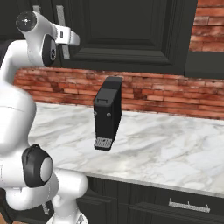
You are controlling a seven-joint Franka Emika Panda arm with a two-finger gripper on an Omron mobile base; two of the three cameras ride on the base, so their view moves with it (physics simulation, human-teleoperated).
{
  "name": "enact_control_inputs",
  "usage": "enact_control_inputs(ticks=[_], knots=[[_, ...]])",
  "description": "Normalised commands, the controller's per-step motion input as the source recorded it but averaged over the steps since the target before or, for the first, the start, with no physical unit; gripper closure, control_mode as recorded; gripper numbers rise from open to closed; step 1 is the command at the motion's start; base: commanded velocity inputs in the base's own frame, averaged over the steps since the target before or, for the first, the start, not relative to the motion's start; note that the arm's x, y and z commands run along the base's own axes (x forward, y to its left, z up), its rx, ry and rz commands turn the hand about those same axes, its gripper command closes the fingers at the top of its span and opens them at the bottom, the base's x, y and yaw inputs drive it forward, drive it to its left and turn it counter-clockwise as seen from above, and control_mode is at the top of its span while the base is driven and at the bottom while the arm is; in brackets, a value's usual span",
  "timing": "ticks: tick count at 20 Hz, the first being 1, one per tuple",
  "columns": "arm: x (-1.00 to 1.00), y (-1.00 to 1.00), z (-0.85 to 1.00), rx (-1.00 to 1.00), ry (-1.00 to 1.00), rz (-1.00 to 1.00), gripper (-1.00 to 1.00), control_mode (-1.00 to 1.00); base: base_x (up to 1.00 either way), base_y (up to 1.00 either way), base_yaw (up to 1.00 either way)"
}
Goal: Move the ketchup and ketchup from the cabinet to the dining counter.
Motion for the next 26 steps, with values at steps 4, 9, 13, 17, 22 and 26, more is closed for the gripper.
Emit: enact_control_inputs(ticks=[4,9,13,17,22,26], knots=[[0.36,0.05,0.00,0.00,0.03,0.00,-1.00,-1.00,0.00,0.00,0.00],[0.34,0.06,0.00,0.00,0.01,0.00,-1.00,-1.00,0.00,0.00,0.00],[0.31,0.04,-0.01,0.00,0.00,0.00,-1.00,-1.00,0.00,0.00,0.00],[0.28,0.02,-0.01,0.00,0.00,0.00,-1.00,-1.00,0.00,0.00,0.00],[0.20,0.00,-0.07,0.00,0.00,0.00,-1.00,-1.00,0.00,0.00,0.00],[0.17,0.00,-0.10,0.00,0.00,0.00,1.00,-1.00,0.00,0.00,0.00]])
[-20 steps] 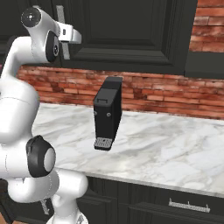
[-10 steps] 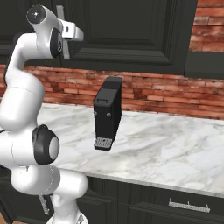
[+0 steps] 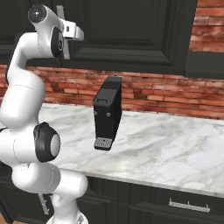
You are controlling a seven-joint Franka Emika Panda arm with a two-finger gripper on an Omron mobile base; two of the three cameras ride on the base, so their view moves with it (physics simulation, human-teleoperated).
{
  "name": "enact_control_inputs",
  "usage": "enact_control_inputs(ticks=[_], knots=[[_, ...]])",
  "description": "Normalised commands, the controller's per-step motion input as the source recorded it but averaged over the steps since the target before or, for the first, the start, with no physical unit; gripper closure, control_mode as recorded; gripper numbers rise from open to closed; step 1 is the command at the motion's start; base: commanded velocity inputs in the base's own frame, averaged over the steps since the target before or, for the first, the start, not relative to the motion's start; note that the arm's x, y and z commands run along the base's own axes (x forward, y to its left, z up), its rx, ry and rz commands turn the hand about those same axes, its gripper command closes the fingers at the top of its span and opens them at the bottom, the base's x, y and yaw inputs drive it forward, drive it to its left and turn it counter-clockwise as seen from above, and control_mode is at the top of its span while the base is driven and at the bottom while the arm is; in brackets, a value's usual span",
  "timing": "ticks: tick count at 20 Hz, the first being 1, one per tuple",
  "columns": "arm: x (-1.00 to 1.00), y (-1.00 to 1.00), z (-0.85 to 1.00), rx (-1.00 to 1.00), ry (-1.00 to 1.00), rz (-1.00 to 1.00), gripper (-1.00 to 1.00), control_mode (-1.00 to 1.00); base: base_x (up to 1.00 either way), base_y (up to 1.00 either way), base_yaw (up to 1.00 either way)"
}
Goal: Move the ketchup and ketchup from the cabinet to the dining counter.
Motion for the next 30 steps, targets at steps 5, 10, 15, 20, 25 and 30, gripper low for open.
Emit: enact_control_inputs(ticks=[5,10,15,20,25,30], knots=[[-0.03,-0.10,-0.10,0.00,0.00,0.00,1.00,-1.00,0.00,0.00,0.00],[-0.18,-0.19,-0.09,0.00,0.00,0.00,1.00,-1.00,0.00,0.00,0.00],[-0.58,-0.20,-0.04,0.00,-0.03,0.00,1.00,-1.00,0.00,0.00,0.00],[-0.88,-0.25,0.00,0.00,-0.07,0.00,1.00,-1.00,0.00,0.00,0.00],[-0.94,-0.28,0.00,0.00,-0.09,0.00,1.00,-1.00,0.00,0.00,0.00],[-0.94,-0.30,0.00,0.00,-0.05,-0.01,1.00,-1.00,0.00,0.00,0.00]])
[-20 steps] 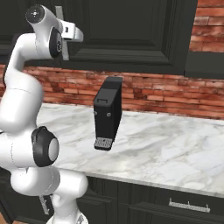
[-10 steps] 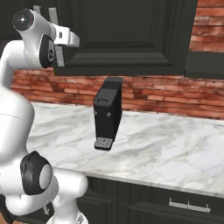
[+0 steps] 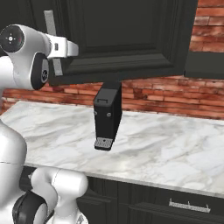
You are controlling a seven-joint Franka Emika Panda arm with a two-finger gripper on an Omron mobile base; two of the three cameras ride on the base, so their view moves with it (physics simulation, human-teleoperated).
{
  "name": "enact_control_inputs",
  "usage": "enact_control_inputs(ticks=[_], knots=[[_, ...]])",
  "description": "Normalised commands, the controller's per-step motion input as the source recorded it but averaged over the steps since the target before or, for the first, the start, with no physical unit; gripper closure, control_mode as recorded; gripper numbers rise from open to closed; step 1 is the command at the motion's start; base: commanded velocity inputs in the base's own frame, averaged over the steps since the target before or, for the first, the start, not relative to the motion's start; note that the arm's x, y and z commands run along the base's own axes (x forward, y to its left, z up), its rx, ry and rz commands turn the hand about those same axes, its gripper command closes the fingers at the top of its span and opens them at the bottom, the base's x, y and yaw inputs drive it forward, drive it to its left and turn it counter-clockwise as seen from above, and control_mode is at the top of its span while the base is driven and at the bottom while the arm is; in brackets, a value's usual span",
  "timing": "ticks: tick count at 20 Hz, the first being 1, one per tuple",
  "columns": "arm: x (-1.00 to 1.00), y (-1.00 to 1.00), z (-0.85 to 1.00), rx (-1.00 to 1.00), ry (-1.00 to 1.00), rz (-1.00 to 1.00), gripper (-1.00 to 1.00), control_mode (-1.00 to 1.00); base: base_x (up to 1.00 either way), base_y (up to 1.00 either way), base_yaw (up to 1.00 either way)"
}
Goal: Move the ketchup and ketchup from the cabinet to the dining counter.
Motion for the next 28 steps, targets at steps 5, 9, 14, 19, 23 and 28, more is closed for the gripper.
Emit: enact_control_inputs(ticks=[5,9,14,19,23,28], knots=[[-0.90,-0.35,0.01,0.00,0.00,-0.01,1.00,-1.00,0.00,0.00,0.00],[-0.88,-0.38,0.03,0.01,0.00,-0.02,1.00,-1.00,0.00,0.00,0.00],[-0.80,-0.37,0.00,0.05,0.00,-0.10,1.00,-1.00,0.00,0.00,0.00],[-0.51,-0.16,-0.01,0.00,0.01,-0.02,-1.00,-1.00,0.00,0.00,0.00],[-0.24,0.04,-0.10,0.00,0.02,0.00,-1.00,-1.00,0.00,0.00,0.00],[-0.60,0.11,-0.06,0.00,0.00,0.00,-1.00,-1.00,0.00,0.00,0.00]])
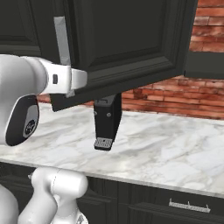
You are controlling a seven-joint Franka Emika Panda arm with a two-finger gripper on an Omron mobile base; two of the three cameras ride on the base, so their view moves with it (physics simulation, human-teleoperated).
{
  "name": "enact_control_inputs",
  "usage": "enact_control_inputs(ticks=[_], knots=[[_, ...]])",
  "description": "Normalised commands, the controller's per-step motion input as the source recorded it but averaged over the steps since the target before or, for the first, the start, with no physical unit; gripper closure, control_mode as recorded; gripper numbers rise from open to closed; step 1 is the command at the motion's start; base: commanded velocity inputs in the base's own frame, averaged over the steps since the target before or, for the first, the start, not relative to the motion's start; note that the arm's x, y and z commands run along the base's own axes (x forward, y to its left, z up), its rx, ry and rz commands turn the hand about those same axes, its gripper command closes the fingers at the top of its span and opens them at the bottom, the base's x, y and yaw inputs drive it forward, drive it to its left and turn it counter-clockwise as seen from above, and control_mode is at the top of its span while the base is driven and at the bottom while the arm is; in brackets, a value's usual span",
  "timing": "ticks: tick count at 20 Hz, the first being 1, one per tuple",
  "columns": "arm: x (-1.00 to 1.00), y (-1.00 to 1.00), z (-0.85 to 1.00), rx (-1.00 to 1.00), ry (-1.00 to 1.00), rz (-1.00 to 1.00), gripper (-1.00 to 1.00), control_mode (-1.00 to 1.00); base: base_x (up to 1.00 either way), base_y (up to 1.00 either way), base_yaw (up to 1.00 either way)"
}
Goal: Move the ketchup and ketchup from the cabinet to the dining counter.
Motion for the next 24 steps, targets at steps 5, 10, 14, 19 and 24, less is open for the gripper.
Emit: enact_control_inputs(ticks=[5,10,14,19,24], knots=[[-0.59,0.27,-0.05,0.04,0.00,-0.04,-1.00,-1.00,0.00,0.00,0.00],[-0.09,0.52,-0.05,0.15,0.01,-0.22,-1.00,-1.00,0.00,0.00,0.00],[0.00,0.51,-0.08,0.20,0.02,-0.32,-1.00,-1.00,0.00,0.00,0.00],[0.20,0.48,-0.10,0.15,0.00,-0.38,-1.00,-1.00,0.00,0.00,0.00],[0.44,0.38,-0.07,0.16,0.00,-0.38,-1.00,-1.00,0.00,0.00,0.00]])
